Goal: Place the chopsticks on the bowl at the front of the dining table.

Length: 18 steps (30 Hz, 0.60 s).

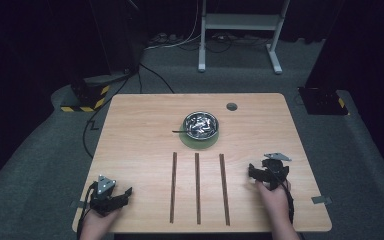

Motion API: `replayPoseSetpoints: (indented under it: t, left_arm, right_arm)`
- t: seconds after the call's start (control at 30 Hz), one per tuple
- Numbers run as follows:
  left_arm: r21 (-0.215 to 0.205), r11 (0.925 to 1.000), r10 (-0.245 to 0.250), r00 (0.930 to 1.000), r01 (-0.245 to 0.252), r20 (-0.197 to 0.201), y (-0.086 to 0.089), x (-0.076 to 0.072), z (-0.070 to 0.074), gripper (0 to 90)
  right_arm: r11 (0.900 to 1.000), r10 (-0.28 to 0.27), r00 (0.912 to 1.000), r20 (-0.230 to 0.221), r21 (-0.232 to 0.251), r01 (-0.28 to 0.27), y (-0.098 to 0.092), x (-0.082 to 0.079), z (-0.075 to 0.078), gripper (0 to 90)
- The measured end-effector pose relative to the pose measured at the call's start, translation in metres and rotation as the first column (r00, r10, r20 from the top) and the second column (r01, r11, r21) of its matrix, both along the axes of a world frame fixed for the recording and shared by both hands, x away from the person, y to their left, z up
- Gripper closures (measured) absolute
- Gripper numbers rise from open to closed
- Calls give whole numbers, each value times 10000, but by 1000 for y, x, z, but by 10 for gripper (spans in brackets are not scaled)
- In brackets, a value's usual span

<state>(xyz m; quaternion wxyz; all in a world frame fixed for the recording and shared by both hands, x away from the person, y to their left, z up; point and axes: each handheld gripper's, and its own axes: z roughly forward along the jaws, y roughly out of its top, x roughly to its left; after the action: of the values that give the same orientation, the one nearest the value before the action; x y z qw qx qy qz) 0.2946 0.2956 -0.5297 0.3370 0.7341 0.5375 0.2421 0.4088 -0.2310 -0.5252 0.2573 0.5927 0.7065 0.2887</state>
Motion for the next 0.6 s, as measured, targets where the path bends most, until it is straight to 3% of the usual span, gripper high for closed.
replayPoseSetpoints:
  t: [0.33,0.4,0.47,0.5,0.53,0.57,0.6]
  left_arm:
    - [-3,10000,24,10000,-24,-33,0,3,0,272]
    - [130,9999,5,9997,-1,-262,1,5,3,269]
    - [536,9980,371,9983,-346,-455,1,9,8,276]
    - [536,9980,371,9983,-346,-455,1,9,8,278]
    - [223,9988,441,9989,-437,-185,-1,12,16,279]
    - [223,9988,441,9989,-437,-185,-1,12,16,287]
    - [102,9991,408,9991,-409,114,-7,15,21,291]
  right_arm:
    - [9999,108,9999,-23,23,-108,-1,-3,0,100]
    - [9999,138,9999,-22,5,-138,-1,-3,0,101]
    - [9999,139,9999,-7,-2,-139,-1,-3,0,111]
    - [9998,191,9998,17,-22,-191,-1,-4,0,117]
    - [9998,180,9998,24,-46,-180,-1,-4,0,120]
    - [9998,171,9999,19,-31,-171,-1,-4,1,121]
    - [9999,141,9999,31,-13,-141,0,-4,0,124]
